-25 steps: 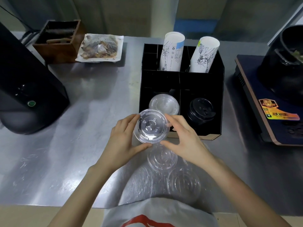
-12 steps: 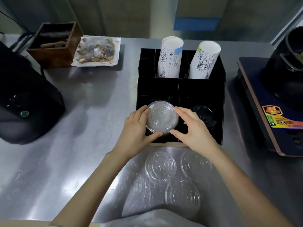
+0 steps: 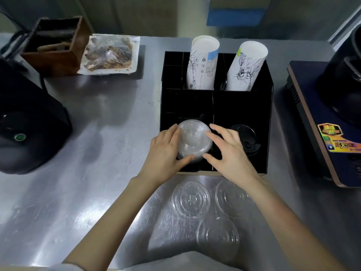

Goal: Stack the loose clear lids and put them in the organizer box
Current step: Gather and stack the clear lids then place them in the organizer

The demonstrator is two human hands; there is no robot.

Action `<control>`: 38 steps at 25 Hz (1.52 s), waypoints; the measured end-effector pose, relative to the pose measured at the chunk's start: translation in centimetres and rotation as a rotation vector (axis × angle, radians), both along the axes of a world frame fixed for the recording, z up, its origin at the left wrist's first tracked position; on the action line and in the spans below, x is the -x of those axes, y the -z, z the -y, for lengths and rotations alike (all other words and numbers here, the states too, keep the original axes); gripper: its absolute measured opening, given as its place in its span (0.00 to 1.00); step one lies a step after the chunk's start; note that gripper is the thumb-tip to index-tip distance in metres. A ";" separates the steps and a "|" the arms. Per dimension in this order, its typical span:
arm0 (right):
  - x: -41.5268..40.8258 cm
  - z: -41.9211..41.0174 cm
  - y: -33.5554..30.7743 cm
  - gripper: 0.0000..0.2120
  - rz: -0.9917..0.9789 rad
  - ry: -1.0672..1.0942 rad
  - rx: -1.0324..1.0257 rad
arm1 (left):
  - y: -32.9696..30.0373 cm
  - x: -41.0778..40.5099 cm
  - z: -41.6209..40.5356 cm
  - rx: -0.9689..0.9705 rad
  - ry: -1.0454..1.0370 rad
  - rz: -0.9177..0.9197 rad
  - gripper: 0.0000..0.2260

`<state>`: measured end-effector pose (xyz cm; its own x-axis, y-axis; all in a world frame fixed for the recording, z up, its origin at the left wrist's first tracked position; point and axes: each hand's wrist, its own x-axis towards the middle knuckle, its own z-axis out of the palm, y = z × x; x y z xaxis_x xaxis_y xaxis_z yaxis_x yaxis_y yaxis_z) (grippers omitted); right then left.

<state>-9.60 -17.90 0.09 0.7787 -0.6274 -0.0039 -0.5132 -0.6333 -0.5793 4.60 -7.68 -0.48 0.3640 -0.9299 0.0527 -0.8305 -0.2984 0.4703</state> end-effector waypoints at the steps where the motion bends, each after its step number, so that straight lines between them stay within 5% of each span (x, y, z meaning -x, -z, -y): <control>1: 0.0 -0.1 0.0 0.25 -0.012 -0.002 0.010 | 0.0 0.0 0.1 -0.006 0.004 0.009 0.33; 26: 4.2 -4.8 0.1 0.18 0.191 -0.008 -0.106 | 0.3 2.6 -6.9 0.171 0.052 -0.135 0.25; 38: 5.6 -8.0 4.8 0.29 -0.163 -0.108 -0.143 | 5.9 5.2 -9.6 -0.119 0.102 -0.091 0.36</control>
